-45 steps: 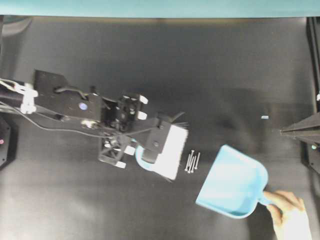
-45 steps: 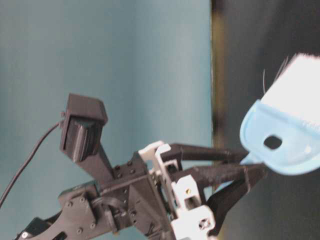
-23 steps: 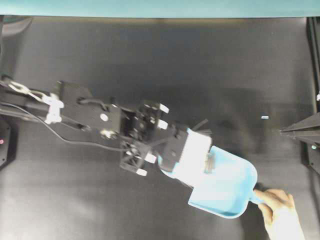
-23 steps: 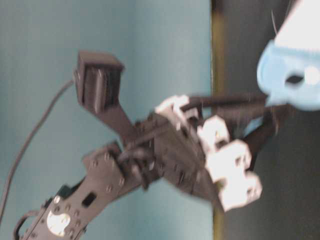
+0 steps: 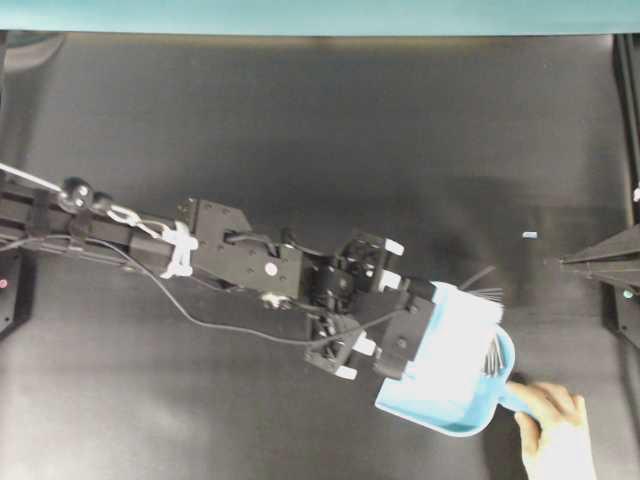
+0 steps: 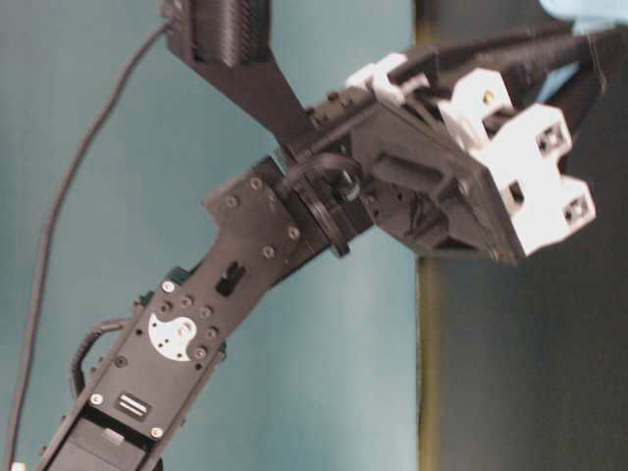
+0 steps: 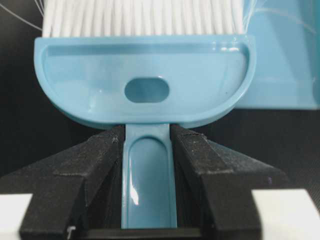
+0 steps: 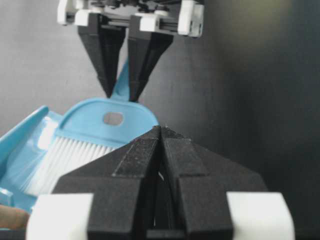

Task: Hold the dustpan with a person, while the left arm uses a hand brush to gather the screws into the dustpan.
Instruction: 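Sweep the brush with the left gripper across the screws into the dustpan, then pull the brush back with the left gripper and set it down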

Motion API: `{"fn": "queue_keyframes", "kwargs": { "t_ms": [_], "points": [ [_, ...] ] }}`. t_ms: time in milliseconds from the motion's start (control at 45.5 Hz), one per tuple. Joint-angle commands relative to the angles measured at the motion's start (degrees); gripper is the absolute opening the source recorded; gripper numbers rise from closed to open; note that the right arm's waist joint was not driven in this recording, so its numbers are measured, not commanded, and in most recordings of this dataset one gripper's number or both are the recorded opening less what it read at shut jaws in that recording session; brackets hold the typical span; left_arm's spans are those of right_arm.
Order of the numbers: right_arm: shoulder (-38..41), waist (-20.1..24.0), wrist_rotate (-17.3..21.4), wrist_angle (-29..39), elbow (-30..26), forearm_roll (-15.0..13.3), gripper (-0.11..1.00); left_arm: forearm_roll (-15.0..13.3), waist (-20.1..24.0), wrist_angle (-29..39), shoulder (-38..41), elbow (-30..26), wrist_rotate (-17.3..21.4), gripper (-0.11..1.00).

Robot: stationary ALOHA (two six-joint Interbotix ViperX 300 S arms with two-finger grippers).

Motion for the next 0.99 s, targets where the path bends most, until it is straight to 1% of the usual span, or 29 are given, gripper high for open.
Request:
{"fn": "queue_keyframes", "kwargs": {
  "t_ms": [0, 110, 396, 550, 594, 660, 814, 968],
  "points": [
    [0.2, 0.0, -0.4, -0.5, -0.2, -0.1, -0.01, 0.2, -0.2, -0.6, -1.7, -0.4, -0.1, 0.3],
    [0.2, 0.0, -0.4, -0.5, -0.2, -0.1, -0.01, 0.2, -0.4, -0.6, -5.2, 1.4, -0.1, 0.3],
    [0.0, 0.0, -0.4, -0.4, -0.3, -0.1, -0.01, 0.2, -0.4, -2.0, -21.2, 10.7, -0.5, 0.3],
    [-0.1, 0.0, -0.4, -0.4, -0.2, -0.2, -0.01, 0.2, 0.4, -6.3, -28.3, 19.1, -1.0, 0.3],
    [-0.1, 0.0, -0.4, -0.4, -0.2, -0.1, -0.01, 0.2, 0.8, -8.3, -30.2, 22.6, -1.3, 0.3],
    [-0.1, 0.0, -0.4, -0.4, -0.2, -0.1, 0.0, 0.2, 1.2, -10.5, -32.0, 25.8, -2.3, 0.3],
    [-0.3, 0.0, -0.4, -0.4, -0.2, -0.2, -0.01, 0.2, 2.4, -16.2, -36.3, 34.0, -6.1, 0.3],
    [-0.4, 0.0, -0.4, -0.4, -0.1, -0.1, -0.01, 0.2, 4.2, -18.1, -37.8, 42.2, -10.0, 0.3]
  ]
}}
